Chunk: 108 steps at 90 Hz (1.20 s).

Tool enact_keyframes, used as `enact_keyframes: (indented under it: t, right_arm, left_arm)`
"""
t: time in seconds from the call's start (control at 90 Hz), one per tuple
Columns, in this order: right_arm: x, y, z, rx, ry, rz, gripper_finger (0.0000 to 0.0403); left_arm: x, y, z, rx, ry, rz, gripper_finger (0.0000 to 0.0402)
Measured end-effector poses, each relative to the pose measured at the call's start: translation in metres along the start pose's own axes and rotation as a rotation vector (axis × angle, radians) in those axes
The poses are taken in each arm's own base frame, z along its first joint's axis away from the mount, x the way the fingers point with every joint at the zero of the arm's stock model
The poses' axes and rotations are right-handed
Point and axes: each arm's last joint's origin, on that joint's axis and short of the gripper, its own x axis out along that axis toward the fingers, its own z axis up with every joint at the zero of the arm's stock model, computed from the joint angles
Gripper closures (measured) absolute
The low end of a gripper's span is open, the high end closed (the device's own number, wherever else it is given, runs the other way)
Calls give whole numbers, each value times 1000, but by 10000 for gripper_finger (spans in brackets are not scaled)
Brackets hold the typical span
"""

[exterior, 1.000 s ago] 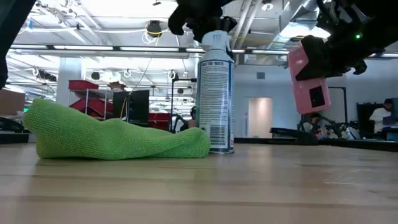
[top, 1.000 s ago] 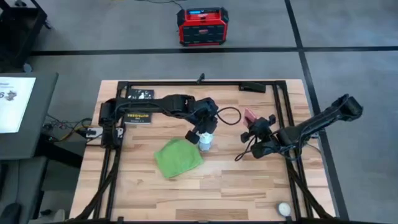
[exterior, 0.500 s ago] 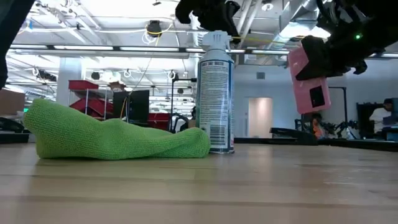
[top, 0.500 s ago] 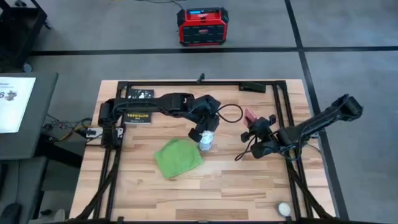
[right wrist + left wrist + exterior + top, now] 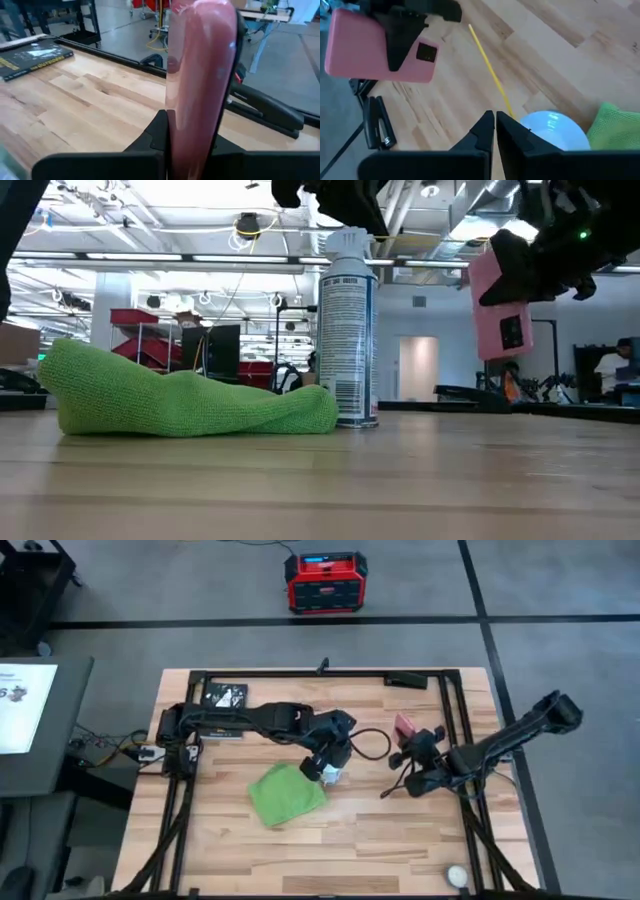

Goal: Apply microfiber cloth
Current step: Spray the pink cellphone using the spray bottle

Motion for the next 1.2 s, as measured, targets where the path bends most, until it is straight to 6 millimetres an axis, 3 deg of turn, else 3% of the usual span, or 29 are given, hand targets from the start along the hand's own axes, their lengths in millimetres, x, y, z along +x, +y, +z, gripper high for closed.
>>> enact_keyframes:
  t: [0.233,0.422,0.522,0.756,0.9,0.989,1.078,1.2]
  right_arm:
    - [-3,-2,-2,-22,-2,1,391]
    - [-4,-4,-4,-34,19,8,391]
    - [-6,-5,-5,-35,22,13,391]
    - [-13,-13,-10,-29,35,19,391]
    - [-17,-17,-12,-28,39,31,392]
    - [-19,-17,-13,-29,39,42,392]
    - [-20,-17,-13,-31,39,49,392]
    - [-21,-17,-13,-31,39,49,392]
  left_arm:
    - [-1,0,3,-1,27,53,402]
    - [-18,17,13,-15,15,210,402]
    - [-42,29,23,-57,-51,305,402]
    - [-135,35,50,-253,-345,448,402]
    - [-205,18,48,-391,-537,464,402]
    - [-232,-1,43,-457,-609,426,402]
    - [-238,-24,43,-508,-621,402,402]
    - [-217,-63,43,-581,-516,466,402]
